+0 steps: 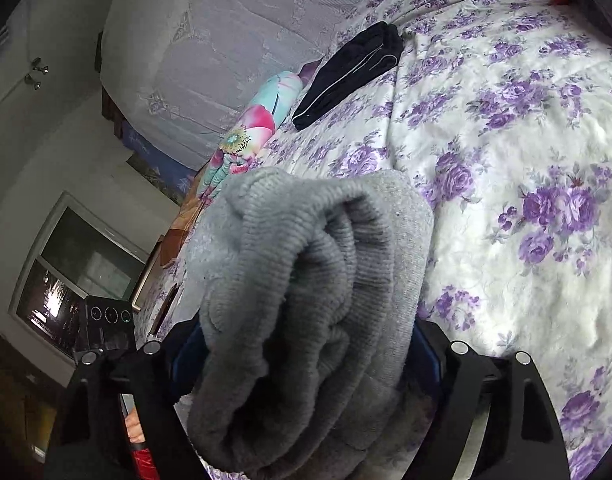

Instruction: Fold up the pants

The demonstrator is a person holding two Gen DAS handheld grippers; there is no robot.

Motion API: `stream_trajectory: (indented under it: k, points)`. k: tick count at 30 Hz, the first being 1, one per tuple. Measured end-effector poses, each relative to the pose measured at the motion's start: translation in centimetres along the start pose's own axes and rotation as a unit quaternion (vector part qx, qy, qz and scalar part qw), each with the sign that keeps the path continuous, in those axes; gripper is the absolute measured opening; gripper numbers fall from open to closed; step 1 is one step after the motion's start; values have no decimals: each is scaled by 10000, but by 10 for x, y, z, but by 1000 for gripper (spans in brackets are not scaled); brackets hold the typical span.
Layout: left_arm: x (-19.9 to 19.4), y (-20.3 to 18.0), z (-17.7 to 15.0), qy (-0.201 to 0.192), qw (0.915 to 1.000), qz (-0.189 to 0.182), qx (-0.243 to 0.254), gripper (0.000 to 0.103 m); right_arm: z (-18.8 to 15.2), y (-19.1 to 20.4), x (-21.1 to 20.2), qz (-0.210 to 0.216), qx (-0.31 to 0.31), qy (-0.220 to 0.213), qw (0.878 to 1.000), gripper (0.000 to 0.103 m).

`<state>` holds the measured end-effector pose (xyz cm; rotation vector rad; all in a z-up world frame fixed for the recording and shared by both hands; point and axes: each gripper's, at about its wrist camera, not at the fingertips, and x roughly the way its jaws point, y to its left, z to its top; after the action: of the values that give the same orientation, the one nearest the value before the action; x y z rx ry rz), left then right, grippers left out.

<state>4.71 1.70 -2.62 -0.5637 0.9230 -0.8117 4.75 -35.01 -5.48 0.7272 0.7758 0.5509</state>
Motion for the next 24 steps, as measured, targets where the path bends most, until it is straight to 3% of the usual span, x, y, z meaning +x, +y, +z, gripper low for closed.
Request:
stream_trajectory:
  k: [3,6,9,10,13,15,18,20,24]
  points:
    - [11,15,-5,187,9997,97,-159,98,0,-1,-1,23,-15,-24,10000,85]
    - [30,-9,-14,374,9964,543,536,98,-5,-4,-7,37,-14,-48,10000,85]
    - [56,-36,-19,370,9840,1240,1225,99,0,-4,-1,-27,27,-56,10000,85]
    - [61,-37,-17,330,9825,1289,1305,99,3,-4,2,-70,42,-64,9999,85]
    - [63,-21,-4,346,9918,813,920,99,1,-2,2,-118,20,-123,9999,80]
    - [58,-12,0,277,9962,509,653,98,-1,-3,-1,-61,54,-213,9997,70]
    - [49,-14,-3,78,9972,527,530,81,-8,9,-10,-163,-221,-460,9986,65]
    - [43,-25,-5,-75,9959,568,703,72,-17,30,-18,-397,-750,-710,9939,64]
    - [31,-63,-10,-375,9849,843,1465,64,-35,68,-36,-606,-1481,-1141,9805,64]
